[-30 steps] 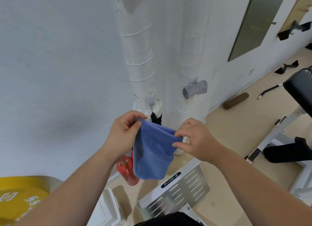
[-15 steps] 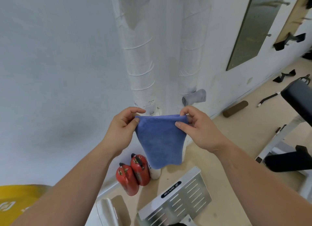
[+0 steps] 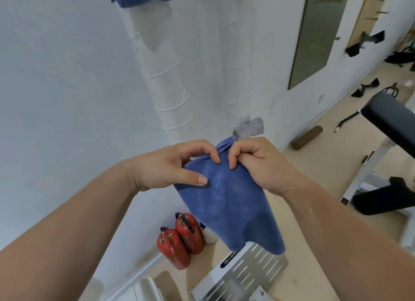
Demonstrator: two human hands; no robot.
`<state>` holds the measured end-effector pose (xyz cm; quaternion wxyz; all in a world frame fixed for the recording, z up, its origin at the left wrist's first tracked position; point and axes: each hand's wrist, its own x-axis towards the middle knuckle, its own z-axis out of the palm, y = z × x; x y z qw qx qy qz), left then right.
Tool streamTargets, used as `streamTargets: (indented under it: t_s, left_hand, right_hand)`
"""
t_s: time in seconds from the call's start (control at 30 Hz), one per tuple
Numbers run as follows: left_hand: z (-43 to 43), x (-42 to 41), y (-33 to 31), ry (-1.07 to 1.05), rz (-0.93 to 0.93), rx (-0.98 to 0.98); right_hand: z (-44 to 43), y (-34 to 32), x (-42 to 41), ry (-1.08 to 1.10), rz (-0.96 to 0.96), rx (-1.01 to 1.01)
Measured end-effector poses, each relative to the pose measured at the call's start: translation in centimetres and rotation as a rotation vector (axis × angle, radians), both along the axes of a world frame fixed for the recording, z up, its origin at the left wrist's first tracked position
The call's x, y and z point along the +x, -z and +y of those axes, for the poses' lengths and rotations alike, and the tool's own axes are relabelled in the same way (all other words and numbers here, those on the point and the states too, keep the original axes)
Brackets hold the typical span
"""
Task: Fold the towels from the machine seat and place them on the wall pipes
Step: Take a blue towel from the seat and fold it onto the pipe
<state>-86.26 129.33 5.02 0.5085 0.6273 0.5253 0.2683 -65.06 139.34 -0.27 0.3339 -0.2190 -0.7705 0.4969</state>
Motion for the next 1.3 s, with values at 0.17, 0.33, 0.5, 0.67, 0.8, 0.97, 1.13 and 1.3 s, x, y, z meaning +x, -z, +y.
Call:
streamTargets:
  t_s: [0.17, 0.33, 0.5, 0.67, 0.8, 0.97, 1.13, 1.3]
  left_hand:
    - [1.4, 1.3, -1.6, 0.088, 0.186, 0.012]
    - [1.5, 2.4, -2.6, 0.109, 0.592, 0.215]
    - [2.1, 2.5, -1.5, 0.1, 0.503, 0.09]
    - [2.6, 2.4, 0.1, -0.019, 0.373, 0.051]
    - [2.2, 1.5, 0.5, -0.189, 0.24, 0.063]
    - [1.2, -0.4, -0.4, -0.343, 0.198, 0.093]
    - [-0.8, -4.3, -1.1, -0.479, 0.203, 0.102]
    - [-3.7, -7.5, 1.2, -0.522, 0.434, -0.008]
  right_hand:
    - [0.8, -0.1, 0.8, -0.051, -0.02, -0.027]
    - [1.3, 0.0, 0.9, -0.099, 0.006, -0.076]
    - [1.8, 0.1, 0.4, -0.153, 0.041, -0.084]
    - [2.3, 1.5, 0.1, -0.122, 0.039, -0.212]
    - [1.5, 5.0, 0.2, -0.216, 0.01, -0.304]
    - [-1.2, 9.1, -1.8, -0.312, -0.045, -0.346]
    - [-1.7, 11.6, -2.9, -0.314, -0.248, -0.277]
    - [0.4, 12.6, -2.0, -0.244, -0.42, -0.186]
